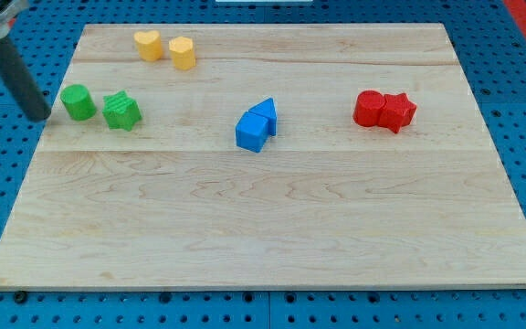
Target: Push green circle into green star
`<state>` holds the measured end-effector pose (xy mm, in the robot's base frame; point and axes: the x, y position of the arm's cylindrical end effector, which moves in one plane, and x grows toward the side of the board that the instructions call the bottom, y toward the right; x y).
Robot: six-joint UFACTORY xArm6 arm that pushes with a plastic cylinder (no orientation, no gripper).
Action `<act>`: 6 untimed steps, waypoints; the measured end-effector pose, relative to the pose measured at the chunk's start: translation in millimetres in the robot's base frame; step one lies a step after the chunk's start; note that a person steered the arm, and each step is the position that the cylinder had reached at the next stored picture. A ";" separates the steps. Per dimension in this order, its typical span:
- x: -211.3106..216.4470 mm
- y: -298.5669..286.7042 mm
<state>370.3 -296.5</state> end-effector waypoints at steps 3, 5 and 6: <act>-9.5 28.3; -2.7 57.3; -3.6 55.5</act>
